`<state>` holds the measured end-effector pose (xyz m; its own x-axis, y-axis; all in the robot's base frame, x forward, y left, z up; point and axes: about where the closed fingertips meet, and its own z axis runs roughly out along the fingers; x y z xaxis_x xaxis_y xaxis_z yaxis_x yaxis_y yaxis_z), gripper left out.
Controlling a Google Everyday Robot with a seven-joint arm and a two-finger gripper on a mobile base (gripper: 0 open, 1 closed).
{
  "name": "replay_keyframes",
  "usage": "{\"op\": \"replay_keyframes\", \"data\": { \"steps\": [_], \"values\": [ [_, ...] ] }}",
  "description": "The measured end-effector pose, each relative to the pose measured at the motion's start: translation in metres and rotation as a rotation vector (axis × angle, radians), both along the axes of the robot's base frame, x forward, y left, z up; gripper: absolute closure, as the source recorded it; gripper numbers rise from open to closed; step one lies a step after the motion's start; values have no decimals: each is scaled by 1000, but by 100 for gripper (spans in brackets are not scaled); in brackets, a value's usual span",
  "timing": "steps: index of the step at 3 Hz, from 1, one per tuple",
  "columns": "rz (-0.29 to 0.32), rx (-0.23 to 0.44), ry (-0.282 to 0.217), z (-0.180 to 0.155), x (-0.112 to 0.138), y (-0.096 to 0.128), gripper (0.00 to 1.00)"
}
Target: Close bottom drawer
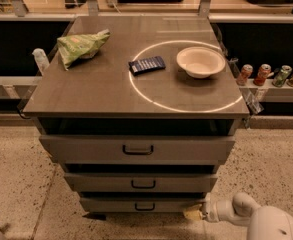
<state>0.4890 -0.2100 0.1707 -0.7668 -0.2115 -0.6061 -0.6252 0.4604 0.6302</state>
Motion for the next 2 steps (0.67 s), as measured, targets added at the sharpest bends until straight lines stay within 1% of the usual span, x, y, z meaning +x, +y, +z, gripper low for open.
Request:
{"op": "replay_keyframes", "data": {
  "steps": [1, 2],
  "values": [
    [-115, -22, -16, 18, -13, -21, 100],
    [-130, -18, 33, 6, -45, -14, 81]
  ]
}}
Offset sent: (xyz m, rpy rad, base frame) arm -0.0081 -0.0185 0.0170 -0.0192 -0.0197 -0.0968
